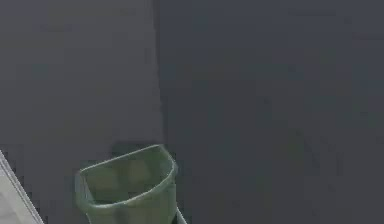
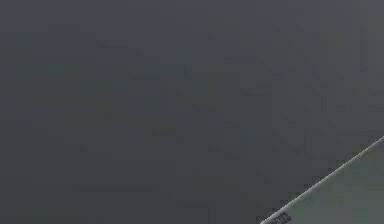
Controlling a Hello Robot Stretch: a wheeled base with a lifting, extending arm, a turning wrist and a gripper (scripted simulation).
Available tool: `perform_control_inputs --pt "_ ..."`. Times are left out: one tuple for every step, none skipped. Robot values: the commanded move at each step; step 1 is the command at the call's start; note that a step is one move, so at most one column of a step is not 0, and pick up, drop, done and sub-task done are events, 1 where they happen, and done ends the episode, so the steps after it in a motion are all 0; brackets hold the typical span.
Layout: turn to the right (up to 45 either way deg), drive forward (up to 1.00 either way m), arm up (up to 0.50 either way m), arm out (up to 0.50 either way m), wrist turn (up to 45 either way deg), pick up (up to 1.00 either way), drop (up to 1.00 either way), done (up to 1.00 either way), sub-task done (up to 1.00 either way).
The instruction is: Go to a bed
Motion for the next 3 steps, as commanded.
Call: perform_control_inputs --pt "45.0 0.0 0.0 0.0 0.0 0.0 0.0 0.0 0.0" --pt "45.0 0.0 0.0 0.0 0.0 0.0 0.0 0.0 0.0" --pt "45.0 0.0 0.0 0.0 0.0 0.0 0.0 0.0 0.0"
